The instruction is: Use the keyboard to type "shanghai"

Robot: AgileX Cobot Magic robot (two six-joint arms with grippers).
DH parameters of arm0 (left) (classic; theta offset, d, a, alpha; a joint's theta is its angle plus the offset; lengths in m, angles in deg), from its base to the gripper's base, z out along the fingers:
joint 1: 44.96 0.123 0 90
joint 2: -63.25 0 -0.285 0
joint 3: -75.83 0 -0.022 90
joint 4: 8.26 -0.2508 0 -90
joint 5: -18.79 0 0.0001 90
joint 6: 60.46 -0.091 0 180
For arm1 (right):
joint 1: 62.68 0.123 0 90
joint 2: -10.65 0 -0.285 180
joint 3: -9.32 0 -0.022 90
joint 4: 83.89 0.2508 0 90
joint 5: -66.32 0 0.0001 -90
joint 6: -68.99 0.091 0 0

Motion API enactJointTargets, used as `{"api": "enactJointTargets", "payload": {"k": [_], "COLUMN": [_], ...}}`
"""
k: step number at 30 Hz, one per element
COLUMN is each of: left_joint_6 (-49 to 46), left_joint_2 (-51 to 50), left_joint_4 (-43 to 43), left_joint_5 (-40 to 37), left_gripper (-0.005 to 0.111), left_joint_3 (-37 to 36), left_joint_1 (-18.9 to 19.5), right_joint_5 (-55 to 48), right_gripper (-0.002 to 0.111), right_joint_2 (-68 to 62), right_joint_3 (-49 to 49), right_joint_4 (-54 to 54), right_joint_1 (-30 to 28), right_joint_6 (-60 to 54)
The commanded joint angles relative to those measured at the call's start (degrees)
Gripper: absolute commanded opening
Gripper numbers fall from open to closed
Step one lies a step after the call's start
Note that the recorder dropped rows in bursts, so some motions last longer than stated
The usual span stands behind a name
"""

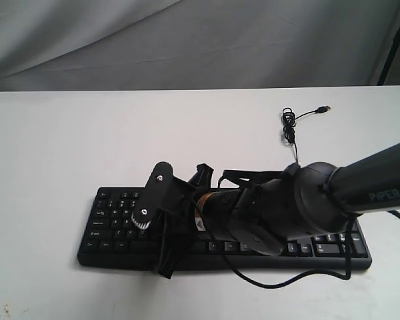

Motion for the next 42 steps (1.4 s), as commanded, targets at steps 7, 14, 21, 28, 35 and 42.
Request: {"api": "enactJointTargets", "payload": {"k": [7, 14, 21, 28, 35, 42], "left_joint_6": [0.16, 0.16, 0.16, 0.16, 0.16, 0.16], "left_joint_2": [0.20, 0.20, 0.20, 0.20, 0.20, 0.20], "left_joint_4": [-0.27, -0.27, -0.27, -0.27, -0.27, -0.27], "left_joint_5": [0.29, 0.29, 0.29, 0.29, 0.29, 0.29], "left_gripper": [0.000, 0.000, 0.000, 0.000, 0.000, 0.000], "left_joint_3": [-0.25, -0.25, -0.25, -0.25, -0.25, -0.25], "left_joint_1": [-0.20, -0.20, -0.20, -0.20, -0.20, -0.20], "right_joint_5": [1.02, 1.67, 2.72, 2.83, 3.37, 3.39], "right_gripper": [0.000, 0.000, 0.000, 0.000, 0.000, 0.000], "right_joint_2": [5.84, 4.88, 3.74, 3.62, 1.91, 1.79], "right_joint_3": [4.69, 4.69, 4.69, 4.69, 4.69, 4.69], "right_joint_4": [-0.67, -0.67, -0.67, -0.67, 0.00, 0.00], "right_joint_1": [-2.00, -2.00, -2.10, -2.10, -2.10, -2.10], "right_joint_6": [-0.25, -0.02, -0.02, -0.02, 0.11, 0.11]}}
